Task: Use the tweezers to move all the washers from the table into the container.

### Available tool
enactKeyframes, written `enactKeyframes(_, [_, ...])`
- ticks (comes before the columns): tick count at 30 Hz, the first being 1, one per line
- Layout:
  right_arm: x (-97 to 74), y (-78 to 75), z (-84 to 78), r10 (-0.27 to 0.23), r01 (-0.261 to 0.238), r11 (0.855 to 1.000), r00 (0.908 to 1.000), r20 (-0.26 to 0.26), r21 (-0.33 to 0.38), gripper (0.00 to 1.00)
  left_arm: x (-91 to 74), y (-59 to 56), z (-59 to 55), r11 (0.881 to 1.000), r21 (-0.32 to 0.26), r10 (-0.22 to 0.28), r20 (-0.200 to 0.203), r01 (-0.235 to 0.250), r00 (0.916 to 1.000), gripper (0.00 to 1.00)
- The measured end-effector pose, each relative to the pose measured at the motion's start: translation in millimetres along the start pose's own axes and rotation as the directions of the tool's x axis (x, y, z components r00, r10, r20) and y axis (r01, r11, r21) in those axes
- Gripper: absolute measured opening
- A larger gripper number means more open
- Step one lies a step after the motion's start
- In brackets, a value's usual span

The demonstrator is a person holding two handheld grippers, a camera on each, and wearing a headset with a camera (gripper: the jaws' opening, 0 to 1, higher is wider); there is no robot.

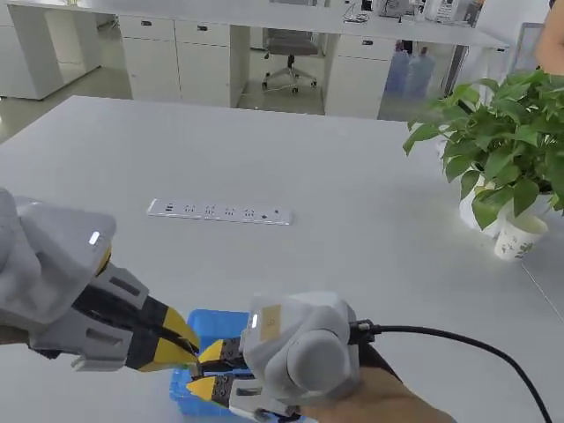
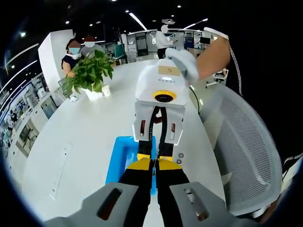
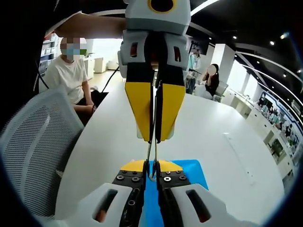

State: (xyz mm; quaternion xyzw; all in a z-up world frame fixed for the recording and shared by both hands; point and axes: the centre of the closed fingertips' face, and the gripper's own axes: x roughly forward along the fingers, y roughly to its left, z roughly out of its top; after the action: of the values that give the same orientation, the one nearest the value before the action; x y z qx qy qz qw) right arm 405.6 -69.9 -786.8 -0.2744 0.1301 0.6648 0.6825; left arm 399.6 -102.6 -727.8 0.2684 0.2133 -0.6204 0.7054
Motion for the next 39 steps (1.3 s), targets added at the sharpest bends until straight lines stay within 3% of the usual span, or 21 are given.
enactKeyframes(18, [17.4,-21.8,-35.8,0.015,-0.012,0.996,0.9993,-0.033,0.085,0.09,29.8,27.3,-23.7,0.999,-0.031,-0.027,-0.032,0.026,0.9991,0.05])
enactKeyframes(33, [32.6,-25.9,-59.7,0.055,-0.043,0.992,0.9935,-0.099,0.118,0.1,48.6,36.5,-44.2,0.997,-0.06,-0.053,-0.065,0.049,0.9965,0.05])
enactKeyframes(39, [33.3,-27.1,-65.3,0.057,-0.042,0.991,0.9915,-0.117,0.125,0.1,52.0,38.0,-46.2,0.996,-0.064,-0.058,-0.065,0.054,0.9962,0.05])
